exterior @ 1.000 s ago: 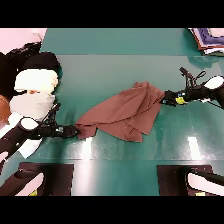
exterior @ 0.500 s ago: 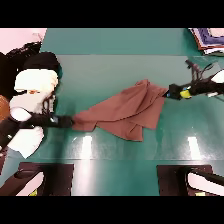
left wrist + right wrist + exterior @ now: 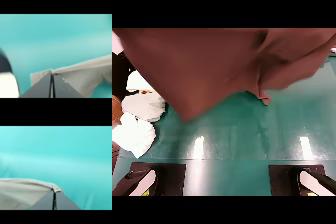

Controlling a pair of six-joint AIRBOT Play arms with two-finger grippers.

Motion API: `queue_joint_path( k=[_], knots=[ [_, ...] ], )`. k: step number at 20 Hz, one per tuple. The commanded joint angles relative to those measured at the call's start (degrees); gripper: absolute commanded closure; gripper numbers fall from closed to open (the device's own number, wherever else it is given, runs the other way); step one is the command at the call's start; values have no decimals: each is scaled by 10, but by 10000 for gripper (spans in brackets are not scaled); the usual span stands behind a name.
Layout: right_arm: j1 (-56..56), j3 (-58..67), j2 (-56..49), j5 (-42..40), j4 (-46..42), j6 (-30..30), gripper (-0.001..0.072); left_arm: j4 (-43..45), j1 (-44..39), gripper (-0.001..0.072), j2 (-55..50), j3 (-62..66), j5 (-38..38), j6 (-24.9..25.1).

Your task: Fold the shirts.

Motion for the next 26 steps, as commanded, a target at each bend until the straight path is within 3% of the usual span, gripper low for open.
queue_joint_path(
  k=[1,4,8,11,15,18,21,26],
  knots=[
    [-32,122,48,-9,-3,0,701,9,5,681,0,200,5,-19],
    [-67,153,92,-22,-3,0,700,-10,5,682,1,279,21,-48],
    [-134,99,167,-91,-3,-3,701,-104,5,682,1,334,42,-46],
    [-186,111,172,-84,-2,-4,701,-101,5,682,1,342,44,-45],
    [-200,183,75,16,85,-4,701,-97,5,682,-1,212,19,-47],
    [-181,99,4,74,156,4,701,-97,4,682,-35,67,-70,-52],
    [-106,-6,-77,134,94,27,701,-80,-18,682,-104,-43,-132,-49],
    [21,-98,-234,118,-47,31,701,16,-84,681,-268,-123,-76,-41]
  ],
)
